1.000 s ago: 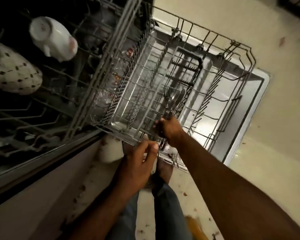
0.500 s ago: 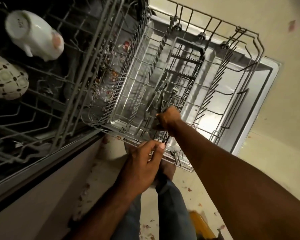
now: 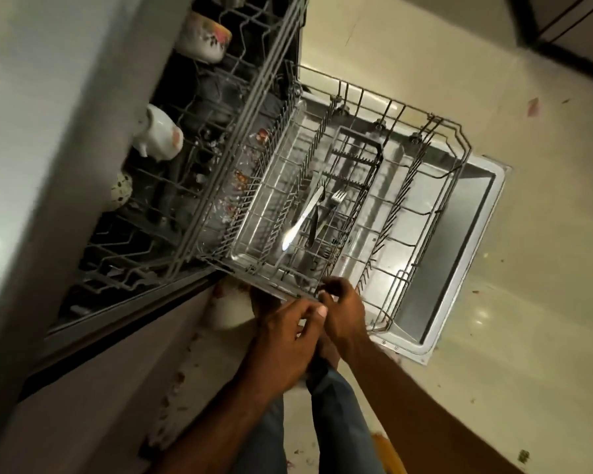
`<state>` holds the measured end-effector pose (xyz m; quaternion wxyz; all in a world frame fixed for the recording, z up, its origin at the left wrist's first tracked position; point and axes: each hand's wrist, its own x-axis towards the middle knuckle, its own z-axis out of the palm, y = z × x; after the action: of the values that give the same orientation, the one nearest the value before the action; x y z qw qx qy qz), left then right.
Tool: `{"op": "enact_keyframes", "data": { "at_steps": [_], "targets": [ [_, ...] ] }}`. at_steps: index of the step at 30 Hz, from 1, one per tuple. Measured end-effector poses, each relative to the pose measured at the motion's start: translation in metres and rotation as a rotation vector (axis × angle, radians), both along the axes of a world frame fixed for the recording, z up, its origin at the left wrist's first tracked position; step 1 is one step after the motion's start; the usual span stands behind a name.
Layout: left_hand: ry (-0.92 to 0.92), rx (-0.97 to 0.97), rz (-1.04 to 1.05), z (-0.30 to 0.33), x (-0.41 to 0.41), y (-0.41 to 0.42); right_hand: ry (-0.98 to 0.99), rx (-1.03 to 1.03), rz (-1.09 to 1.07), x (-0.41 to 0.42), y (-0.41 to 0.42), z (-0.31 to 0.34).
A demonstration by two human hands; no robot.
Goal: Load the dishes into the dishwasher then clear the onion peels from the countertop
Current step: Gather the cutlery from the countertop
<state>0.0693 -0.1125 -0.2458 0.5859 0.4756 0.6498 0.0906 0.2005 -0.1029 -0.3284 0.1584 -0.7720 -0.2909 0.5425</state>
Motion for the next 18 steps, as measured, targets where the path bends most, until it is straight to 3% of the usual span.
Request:
{"op": "enact_keyframes", "data": {
  "at_steps": [7,18],
  "targets": [
    [0.054,0.060,-0.056,0.035,0.004,-0.038,0.050,0.047,0.004,0.005,-0.031,0.060],
    [0.083,0.117,-0.043,0.165,-0.002,-0.068,0.223,0.221,0.120,0.016,-0.050,0.219]
  ]
}}
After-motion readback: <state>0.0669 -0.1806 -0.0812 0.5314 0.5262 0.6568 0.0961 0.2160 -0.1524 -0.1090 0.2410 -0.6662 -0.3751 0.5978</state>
